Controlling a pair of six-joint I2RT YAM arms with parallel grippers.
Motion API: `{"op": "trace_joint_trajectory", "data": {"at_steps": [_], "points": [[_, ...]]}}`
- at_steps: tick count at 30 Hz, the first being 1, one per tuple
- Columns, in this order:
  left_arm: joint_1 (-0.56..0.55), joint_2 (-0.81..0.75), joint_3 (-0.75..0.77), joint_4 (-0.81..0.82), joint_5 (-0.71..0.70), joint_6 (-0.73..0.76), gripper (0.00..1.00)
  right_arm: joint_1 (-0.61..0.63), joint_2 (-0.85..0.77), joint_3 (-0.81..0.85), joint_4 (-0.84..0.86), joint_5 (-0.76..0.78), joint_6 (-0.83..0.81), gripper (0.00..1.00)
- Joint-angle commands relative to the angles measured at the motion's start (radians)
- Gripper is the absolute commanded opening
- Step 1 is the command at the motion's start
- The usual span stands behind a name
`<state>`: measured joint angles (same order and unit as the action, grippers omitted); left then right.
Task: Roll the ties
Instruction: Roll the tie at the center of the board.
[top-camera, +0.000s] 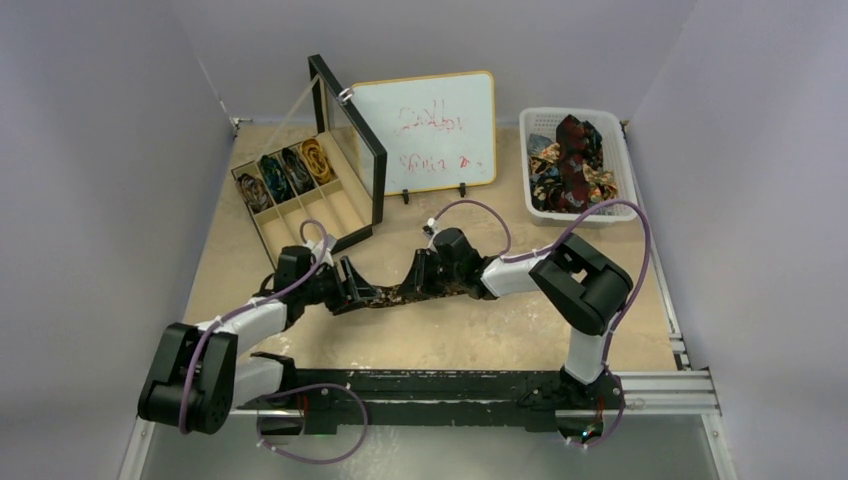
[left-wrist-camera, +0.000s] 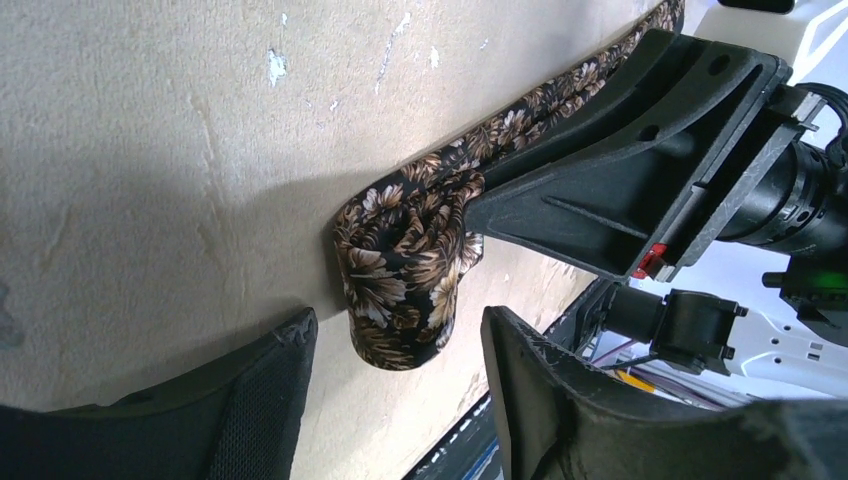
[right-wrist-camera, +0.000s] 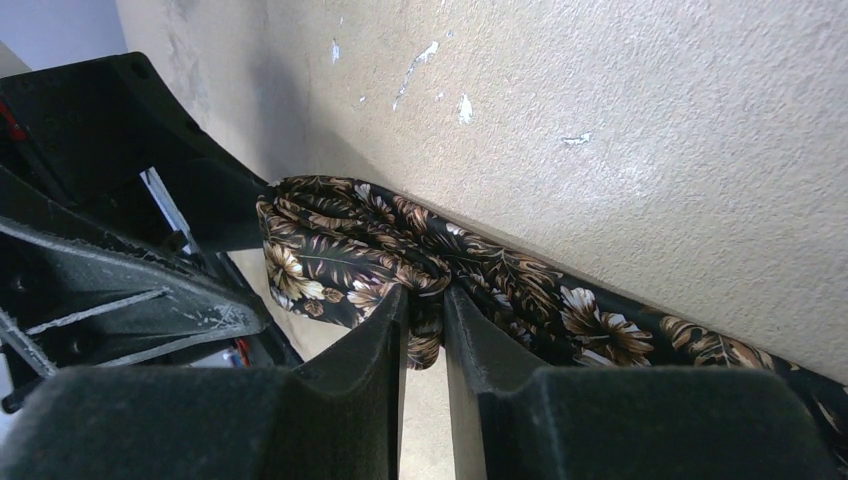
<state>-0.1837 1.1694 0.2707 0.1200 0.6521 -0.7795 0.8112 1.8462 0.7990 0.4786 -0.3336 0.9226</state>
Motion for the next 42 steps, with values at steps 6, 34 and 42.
{"op": "trace_joint_trajectory", "data": {"at_steps": [6,34,42], "points": [[0.006,0.057,-0.010,0.124,0.039,0.046,0.52,0.000,0.057,0.005,-0.070,0.018,-0.042,0.21],[0.006,0.060,0.016,0.109,0.018,0.013,0.04,-0.004,-0.064,0.061,-0.096,-0.023,-0.097,0.40],[0.006,0.086,-0.002,0.140,0.012,-0.011,0.00,-0.002,-0.015,0.083,-0.117,-0.035,-0.088,0.39]]}}
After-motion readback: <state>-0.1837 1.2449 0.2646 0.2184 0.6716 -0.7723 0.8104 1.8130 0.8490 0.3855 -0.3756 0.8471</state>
